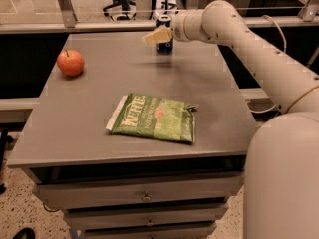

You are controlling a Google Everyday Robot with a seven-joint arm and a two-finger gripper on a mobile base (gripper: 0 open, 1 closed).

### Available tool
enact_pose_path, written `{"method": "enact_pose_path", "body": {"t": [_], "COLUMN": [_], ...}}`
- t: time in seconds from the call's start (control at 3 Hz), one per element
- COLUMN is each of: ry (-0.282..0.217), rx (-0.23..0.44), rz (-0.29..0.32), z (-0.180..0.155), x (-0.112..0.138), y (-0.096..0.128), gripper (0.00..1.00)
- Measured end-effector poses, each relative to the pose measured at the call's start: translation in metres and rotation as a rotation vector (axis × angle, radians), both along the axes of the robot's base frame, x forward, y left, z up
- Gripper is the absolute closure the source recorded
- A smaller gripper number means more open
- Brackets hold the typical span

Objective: Move pepsi can near apple

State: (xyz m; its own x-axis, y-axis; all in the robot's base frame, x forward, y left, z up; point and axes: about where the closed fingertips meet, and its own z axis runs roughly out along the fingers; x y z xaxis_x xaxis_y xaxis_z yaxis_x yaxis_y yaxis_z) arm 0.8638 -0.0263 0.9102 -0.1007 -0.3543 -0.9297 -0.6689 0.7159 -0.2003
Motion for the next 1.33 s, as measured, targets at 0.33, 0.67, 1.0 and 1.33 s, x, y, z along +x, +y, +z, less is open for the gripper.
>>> {"method": "enact_pose_path", "body": {"t": [0.33, 0.67, 1.0, 1.33], "ry": [0.01, 0.013, -0.017, -0.054], "rx": [0.043, 0.083, 0.145, 0.226], "rz": [-0.024, -0.034, -0.021, 0.099], "z": [-0.01, -0.013, 0.004, 0.033], "x": [0.019, 0.021, 0.005, -0.025], "y": [-0.003, -0.012, -0.018, 0.014], "gripper": [0.16, 0.4, 0.63, 0.87]}}
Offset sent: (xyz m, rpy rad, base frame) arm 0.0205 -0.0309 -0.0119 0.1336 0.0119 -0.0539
